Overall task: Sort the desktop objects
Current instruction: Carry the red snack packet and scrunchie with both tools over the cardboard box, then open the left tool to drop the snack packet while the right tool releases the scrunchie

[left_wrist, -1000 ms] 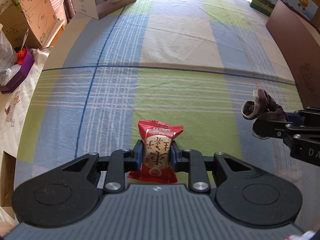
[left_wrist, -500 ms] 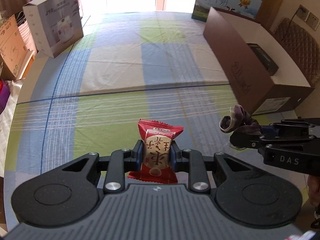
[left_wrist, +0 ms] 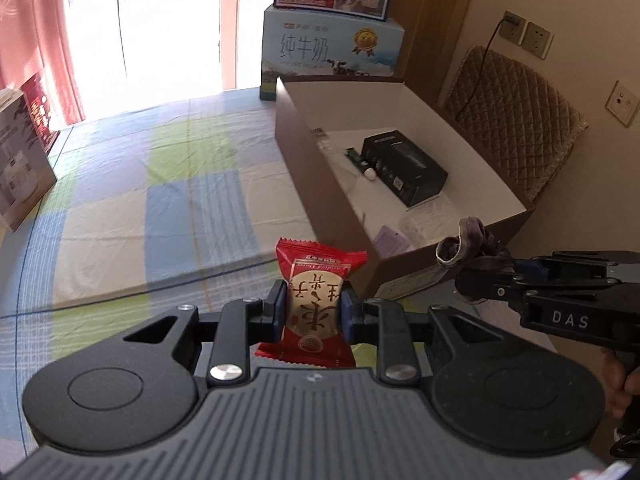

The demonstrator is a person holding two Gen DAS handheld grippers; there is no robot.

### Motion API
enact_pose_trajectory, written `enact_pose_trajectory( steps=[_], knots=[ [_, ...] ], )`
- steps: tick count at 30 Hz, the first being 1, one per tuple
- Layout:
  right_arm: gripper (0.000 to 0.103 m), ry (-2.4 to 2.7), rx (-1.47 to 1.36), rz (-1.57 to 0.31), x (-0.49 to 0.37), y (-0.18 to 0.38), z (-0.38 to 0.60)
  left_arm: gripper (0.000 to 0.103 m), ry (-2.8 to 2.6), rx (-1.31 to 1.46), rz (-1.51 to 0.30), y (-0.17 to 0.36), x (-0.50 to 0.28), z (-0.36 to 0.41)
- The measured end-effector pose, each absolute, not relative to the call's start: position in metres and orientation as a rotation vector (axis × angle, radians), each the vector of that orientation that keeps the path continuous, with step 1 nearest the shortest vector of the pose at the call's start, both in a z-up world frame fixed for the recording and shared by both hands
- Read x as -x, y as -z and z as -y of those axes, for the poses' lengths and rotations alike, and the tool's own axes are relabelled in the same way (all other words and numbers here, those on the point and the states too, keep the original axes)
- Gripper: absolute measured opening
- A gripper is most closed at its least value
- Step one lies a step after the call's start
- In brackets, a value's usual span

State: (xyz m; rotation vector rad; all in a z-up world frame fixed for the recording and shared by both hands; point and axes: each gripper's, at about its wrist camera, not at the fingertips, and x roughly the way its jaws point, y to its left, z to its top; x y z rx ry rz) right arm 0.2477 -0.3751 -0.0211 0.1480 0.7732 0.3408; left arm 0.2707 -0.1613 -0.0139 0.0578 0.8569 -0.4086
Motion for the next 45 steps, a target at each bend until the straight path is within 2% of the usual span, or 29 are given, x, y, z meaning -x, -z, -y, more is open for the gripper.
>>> enact_pose_trajectory(
  steps=[8,18,38,45],
  knots=[
    [0.025,-0.298,-0.145,-0.781,-0.304,0.023,0.403,0.022,0.474,-0.072,-0.830,0.005,-0.315,0.231],
    [0.025,-0.291,-0.140,-0.840,-0.362,0.046,0.418,0.022,0.437,-0.118,-0.862,0.020,-0.374,0.280],
    [0.025,-0.305,-0.150,-0.922,-0.411,0.071,0.423,0.024,0.388,-0.165,-0.946,0.056,-0.443,0.302],
    [0.025,-0.305,-0.157,-0.936,-0.416,0.075,0.422,0.032,0.382,-0.199,-0.918,0.054,-0.447,0.305]
  ],
)
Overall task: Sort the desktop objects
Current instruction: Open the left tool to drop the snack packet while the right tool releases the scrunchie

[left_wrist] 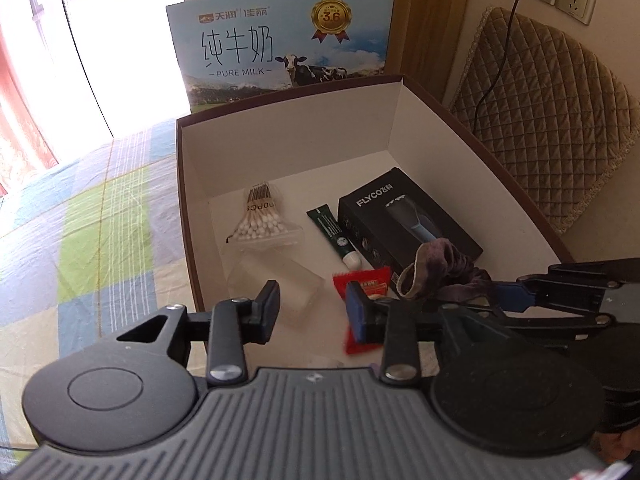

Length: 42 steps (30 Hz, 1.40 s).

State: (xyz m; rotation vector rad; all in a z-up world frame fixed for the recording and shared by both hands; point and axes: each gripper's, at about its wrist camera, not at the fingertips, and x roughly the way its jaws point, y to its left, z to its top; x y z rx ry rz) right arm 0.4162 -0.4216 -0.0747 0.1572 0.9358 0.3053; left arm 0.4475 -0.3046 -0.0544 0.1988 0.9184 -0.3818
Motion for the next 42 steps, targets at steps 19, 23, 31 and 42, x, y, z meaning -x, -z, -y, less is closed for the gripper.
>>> enact_pose_trajectory(
  steps=[19,23,31,42],
  knots=[
    [0.058,-0.336,-0.169,-0.907,-0.425,0.077,0.411,0.039,0.351,-0.201,-0.892,0.043,-0.449,0.296],
    [0.076,-0.349,-0.162,-0.869,-0.421,0.073,0.408,0.044,0.336,-0.196,-0.884,0.040,-0.448,0.293],
    [0.093,-0.351,-0.166,-0.864,-0.407,0.071,0.411,0.058,0.311,-0.199,-0.867,0.032,-0.438,0.287],
    [0.101,-0.331,-0.110,-0.788,-0.364,0.055,0.419,0.094,0.220,-0.203,-0.808,0.014,-0.400,0.272]
  ],
)
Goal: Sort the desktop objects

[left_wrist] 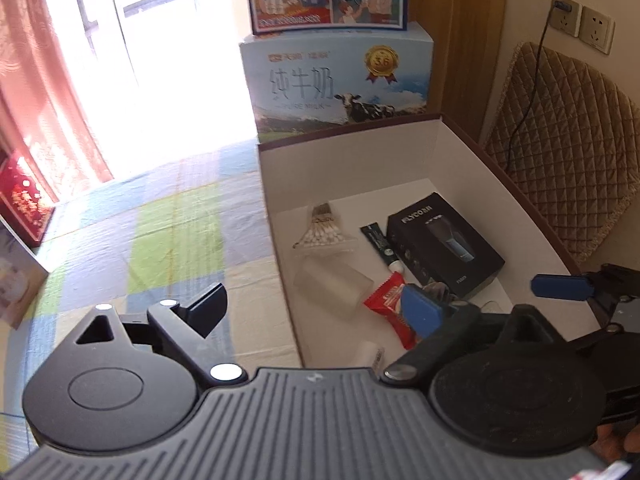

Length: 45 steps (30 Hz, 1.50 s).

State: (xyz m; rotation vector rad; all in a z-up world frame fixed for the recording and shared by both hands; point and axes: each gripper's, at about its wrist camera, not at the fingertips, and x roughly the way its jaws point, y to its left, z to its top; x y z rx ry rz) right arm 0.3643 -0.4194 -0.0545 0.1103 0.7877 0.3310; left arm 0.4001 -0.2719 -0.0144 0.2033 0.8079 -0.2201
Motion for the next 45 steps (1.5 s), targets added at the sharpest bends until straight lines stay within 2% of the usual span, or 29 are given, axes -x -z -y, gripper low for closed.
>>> enact_pose_trajectory(
  steps=[2,6,22,45],
  knots=[
    [0.101,-0.321,-0.098,-0.769,-0.355,0.050,0.421,0.100,0.191,-0.212,-0.787,0.010,-0.390,0.267],
    [0.101,-0.283,-0.066,-0.734,-0.334,0.041,0.422,0.102,0.167,-0.201,-0.761,0.001,-0.371,0.254],
    [0.101,-0.245,-0.082,-0.749,-0.252,0.028,0.422,0.102,0.152,-0.174,-0.707,-0.011,-0.289,0.214],
    [0.101,-0.248,-0.063,-0.783,-0.144,0.023,0.380,0.102,0.165,-0.161,-0.782,-0.008,-0.179,0.167]
  ],
)
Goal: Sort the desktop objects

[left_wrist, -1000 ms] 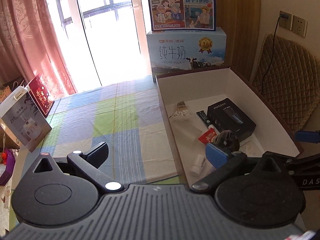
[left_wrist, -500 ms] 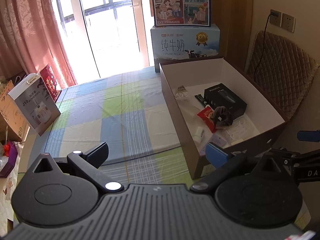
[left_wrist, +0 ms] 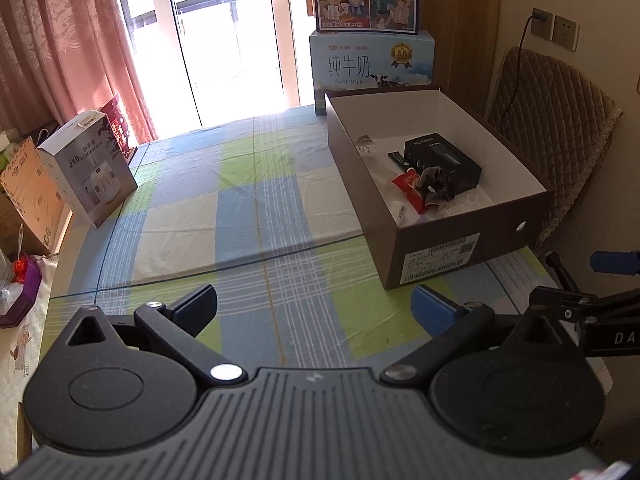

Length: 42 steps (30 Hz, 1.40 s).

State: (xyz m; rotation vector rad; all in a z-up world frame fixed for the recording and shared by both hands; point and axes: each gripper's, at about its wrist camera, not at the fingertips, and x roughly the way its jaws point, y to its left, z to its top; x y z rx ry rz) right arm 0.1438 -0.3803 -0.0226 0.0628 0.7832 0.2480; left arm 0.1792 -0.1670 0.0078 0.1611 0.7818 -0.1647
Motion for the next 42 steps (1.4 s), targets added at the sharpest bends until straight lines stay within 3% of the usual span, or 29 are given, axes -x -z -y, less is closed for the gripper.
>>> enact_pose_trajectory(
  steps=[42],
  knots=[
    [0.101,-0.248,-0.062,-0.852,-0.071,0.037,0.354,0.102,0.146,-0.163,-0.855,0.010,-0.091,0.133]
  ],
)
